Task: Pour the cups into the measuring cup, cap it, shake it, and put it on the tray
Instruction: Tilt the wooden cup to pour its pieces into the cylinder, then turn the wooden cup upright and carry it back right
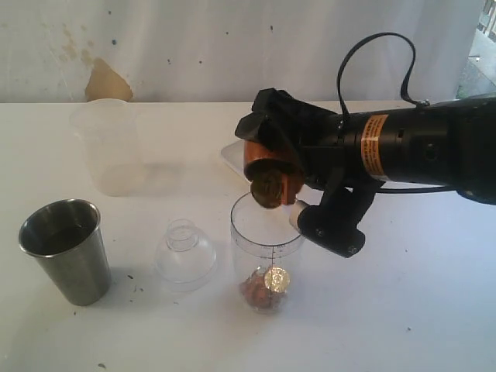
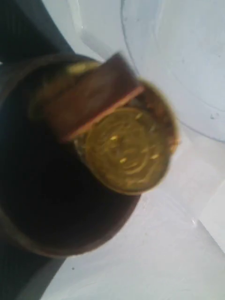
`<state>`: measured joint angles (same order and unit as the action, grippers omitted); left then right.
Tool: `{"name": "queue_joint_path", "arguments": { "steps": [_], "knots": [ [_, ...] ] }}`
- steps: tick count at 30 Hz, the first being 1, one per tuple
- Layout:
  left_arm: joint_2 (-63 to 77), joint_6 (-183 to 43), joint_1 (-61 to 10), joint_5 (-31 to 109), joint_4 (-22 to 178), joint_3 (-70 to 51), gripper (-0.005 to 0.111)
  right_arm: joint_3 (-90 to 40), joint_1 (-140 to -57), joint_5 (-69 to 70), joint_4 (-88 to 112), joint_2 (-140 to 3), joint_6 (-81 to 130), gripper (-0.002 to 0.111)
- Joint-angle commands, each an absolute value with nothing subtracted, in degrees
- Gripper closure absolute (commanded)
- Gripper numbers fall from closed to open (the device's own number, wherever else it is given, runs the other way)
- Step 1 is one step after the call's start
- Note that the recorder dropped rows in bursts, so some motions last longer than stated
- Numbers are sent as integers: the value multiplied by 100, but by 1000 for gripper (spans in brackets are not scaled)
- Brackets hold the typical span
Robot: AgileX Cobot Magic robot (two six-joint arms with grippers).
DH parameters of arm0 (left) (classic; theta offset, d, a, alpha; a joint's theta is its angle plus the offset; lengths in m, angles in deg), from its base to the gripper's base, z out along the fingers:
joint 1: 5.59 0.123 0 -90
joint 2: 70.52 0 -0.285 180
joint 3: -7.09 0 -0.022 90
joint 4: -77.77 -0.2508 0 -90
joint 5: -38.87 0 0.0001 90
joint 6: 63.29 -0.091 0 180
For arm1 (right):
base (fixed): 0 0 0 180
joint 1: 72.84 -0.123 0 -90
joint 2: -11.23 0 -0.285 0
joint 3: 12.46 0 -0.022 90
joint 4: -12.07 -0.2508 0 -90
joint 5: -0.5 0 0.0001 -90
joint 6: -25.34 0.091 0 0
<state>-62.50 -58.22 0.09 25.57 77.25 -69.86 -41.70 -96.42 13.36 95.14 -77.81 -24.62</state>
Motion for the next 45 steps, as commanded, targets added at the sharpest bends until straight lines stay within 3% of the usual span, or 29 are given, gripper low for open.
{"name": "queue_joint_path", "arguments": {
  "steps": [1,17,26,30,35,45],
  "knots": [
    [-6273,-5823,-25,2545,7731,-7013,106,-4173,-9676,1272,9454,-7728,-2597,108],
    [-6273,-5823,-25,2545,7731,-7013,106,-4173,-9676,1363,9359,-7728,-2323,108],
    [-6273,-5823,-25,2545,7731,-7013,106,-3684,-9553,934,8531,-7814,1143,108],
    [-6273,-5823,-25,2545,7731,-7013,106,-3407,-8853,963,7683,-8002,3476,108],
    [-6273,-5823,-25,2545,7731,-7013,106,-3418,-7296,1968,7343,-8756,6305,108],
    [-6273,-5823,-25,2545,7731,-7013,106,-3429,-5999,3000,6814,-10314,6161,108]
  ]
}}
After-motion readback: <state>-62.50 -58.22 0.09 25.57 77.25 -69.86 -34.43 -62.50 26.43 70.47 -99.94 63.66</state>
